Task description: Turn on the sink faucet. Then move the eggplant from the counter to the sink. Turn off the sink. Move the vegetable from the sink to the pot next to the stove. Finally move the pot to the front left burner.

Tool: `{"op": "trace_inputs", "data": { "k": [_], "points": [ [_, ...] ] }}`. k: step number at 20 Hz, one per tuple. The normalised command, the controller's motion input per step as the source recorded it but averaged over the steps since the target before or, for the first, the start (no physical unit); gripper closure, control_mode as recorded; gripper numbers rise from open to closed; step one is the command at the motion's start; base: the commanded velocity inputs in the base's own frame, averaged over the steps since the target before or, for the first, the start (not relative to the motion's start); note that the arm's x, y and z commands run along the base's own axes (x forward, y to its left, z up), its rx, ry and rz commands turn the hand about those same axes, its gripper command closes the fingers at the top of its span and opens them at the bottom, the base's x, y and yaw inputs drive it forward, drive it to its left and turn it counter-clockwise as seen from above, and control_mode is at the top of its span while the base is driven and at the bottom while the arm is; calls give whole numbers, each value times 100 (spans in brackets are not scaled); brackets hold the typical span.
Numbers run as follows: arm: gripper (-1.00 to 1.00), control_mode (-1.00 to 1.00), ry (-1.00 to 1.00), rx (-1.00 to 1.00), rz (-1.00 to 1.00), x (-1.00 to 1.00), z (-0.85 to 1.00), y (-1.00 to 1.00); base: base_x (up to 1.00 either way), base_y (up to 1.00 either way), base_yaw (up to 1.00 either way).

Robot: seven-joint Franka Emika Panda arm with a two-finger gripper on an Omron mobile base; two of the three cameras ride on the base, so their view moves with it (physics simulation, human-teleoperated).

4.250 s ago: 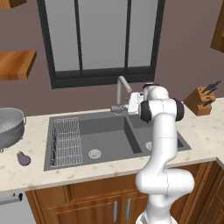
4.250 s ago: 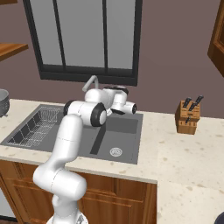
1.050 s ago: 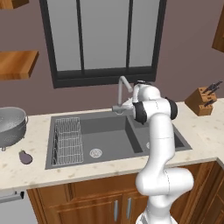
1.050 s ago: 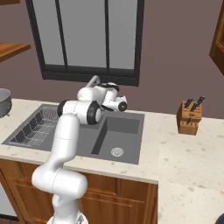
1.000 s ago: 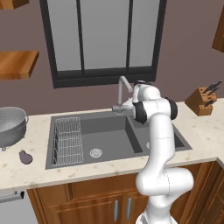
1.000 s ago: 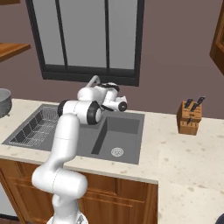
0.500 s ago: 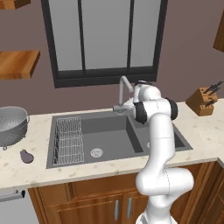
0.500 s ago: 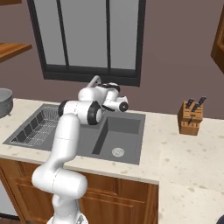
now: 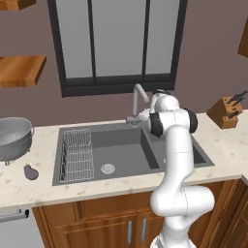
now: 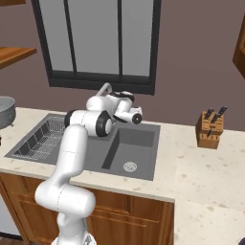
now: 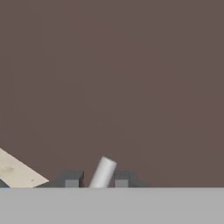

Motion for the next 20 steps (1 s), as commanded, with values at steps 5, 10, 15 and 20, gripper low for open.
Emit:
{"op": "trace_inputs", "data": {
  "k": [5,10,15,20],
  "points": [
    [100,-100,-5,10,-15,-32,-14,-62,0,0,0],
    [100,-100,2,9,-17,-9,-15,-65,0,0,0],
    [100,-100,5,11,-15,0,-29,-82,0,0,0],
    [100,-100,7,10,-12,0,-30,-83,0,0,0]
  ]
}}
